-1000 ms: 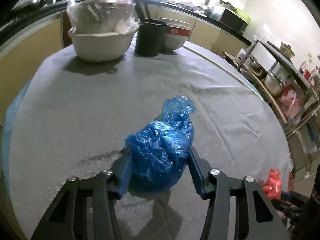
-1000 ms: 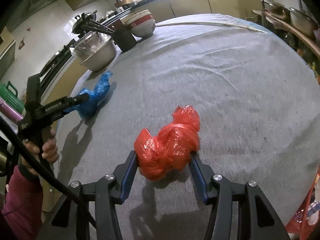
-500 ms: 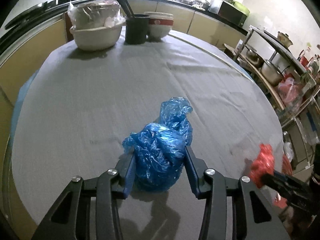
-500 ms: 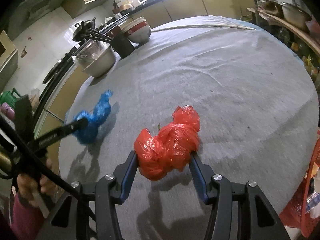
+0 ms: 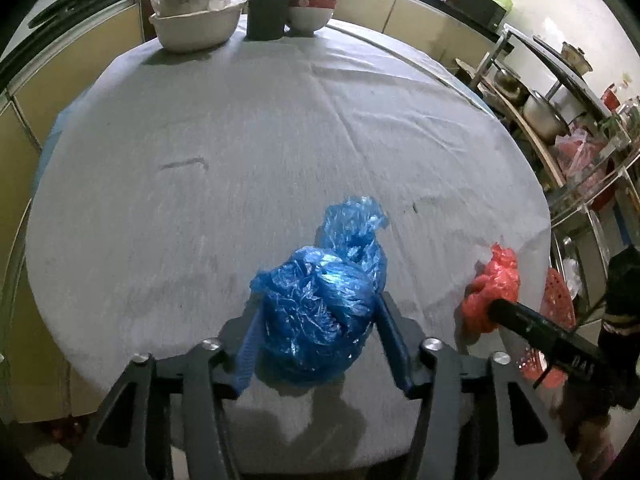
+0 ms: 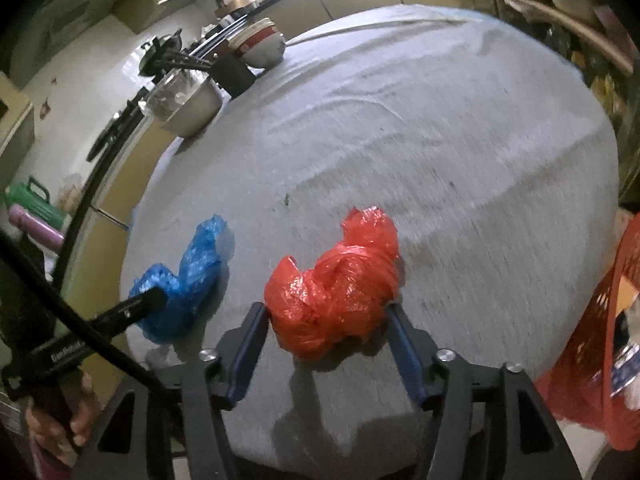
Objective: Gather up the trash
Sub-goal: 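Grasp the blue plastic bag with the left tool and lift it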
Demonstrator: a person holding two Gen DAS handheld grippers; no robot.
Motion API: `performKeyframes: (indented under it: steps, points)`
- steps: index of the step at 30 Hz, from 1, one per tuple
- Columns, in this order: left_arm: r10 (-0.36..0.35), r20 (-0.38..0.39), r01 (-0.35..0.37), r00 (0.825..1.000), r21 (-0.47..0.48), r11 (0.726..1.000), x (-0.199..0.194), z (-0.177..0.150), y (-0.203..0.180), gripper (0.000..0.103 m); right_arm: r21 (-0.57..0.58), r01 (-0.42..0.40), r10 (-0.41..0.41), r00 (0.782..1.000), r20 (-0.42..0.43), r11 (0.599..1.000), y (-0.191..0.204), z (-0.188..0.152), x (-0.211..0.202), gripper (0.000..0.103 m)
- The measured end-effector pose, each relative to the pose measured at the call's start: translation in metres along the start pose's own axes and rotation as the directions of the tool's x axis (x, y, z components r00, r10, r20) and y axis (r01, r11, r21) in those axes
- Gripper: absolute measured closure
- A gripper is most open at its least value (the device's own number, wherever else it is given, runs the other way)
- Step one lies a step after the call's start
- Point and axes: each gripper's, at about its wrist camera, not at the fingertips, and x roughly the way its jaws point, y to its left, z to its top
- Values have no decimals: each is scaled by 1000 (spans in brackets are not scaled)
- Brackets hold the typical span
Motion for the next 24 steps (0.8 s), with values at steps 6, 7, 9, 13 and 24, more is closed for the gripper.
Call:
performKeyframes:
  steps: [6,7,9,13,24]
  points:
    - [51,66,-57,997,97,994,-29,-13,-5,40,84,-114,111,993,39,990,-21,2,-18,30]
    - [56,79,-65,995,113,992,-34,-13,-6,40,98,-133,129,990,49,986,-25,2,-22,30]
    - [63,109,-79,992,150,986,-42,-11,-8,38,135,-163,155,986,65,977,-31,4,-27,29]
    - [27,156,-66,987,247,967,-51,-2,-17,32,242,-197,183,980,76,950,-46,7,-30,29]
    - [-133,-53,142,990,262,955,11,20,-20,29,403,-195,202,979,25,894,-55,3,-7,33]
